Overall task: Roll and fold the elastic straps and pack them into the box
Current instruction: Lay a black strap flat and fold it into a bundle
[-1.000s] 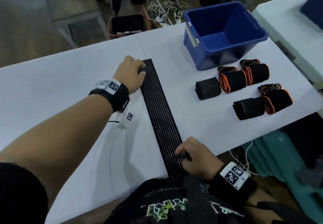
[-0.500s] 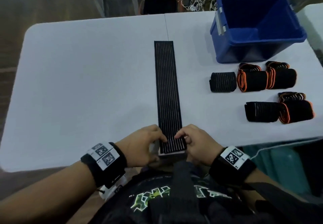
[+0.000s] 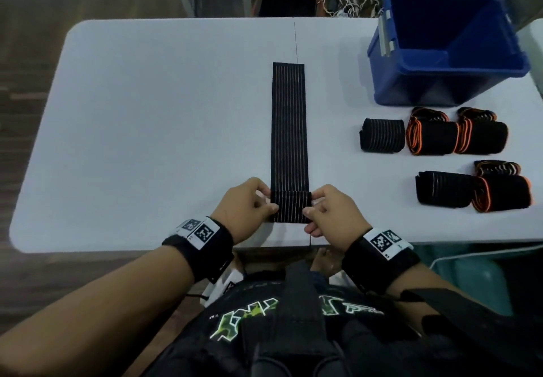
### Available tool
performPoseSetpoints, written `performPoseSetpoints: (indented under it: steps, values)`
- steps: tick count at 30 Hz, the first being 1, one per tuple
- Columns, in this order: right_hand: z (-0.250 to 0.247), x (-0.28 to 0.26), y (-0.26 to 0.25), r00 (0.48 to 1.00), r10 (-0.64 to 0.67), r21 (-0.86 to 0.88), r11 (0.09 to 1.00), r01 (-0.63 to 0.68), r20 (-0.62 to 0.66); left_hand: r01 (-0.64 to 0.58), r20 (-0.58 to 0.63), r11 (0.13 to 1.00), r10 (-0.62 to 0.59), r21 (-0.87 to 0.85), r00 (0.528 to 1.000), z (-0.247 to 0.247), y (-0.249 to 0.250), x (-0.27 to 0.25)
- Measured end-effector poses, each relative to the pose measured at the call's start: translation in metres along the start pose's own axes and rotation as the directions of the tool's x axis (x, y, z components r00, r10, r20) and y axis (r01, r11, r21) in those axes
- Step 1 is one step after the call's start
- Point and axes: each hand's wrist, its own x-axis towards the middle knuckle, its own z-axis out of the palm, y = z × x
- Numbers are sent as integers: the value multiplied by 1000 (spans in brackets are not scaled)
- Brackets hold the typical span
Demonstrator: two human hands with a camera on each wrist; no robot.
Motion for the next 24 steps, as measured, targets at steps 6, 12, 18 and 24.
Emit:
performPoseSetpoints:
  steps: [6,12,18,24]
  values:
    - [-1,3,-6,999,-16,-99,995,12,-37,-4,-7,1000,4,5,1000,1,0,2]
    - [0,8,-8,997,-72,-262,963,68,-8,-50,-14,990,53,130,999,2,2,4]
    - [-1,9,-8,981,-190,-536,826,174,26,-117,-42,964,130,240,991,4,2,3]
    - [-11,1,-8,948,-285,-774,567,283,138,-247,37,873,256,421,966,2,-10,3]
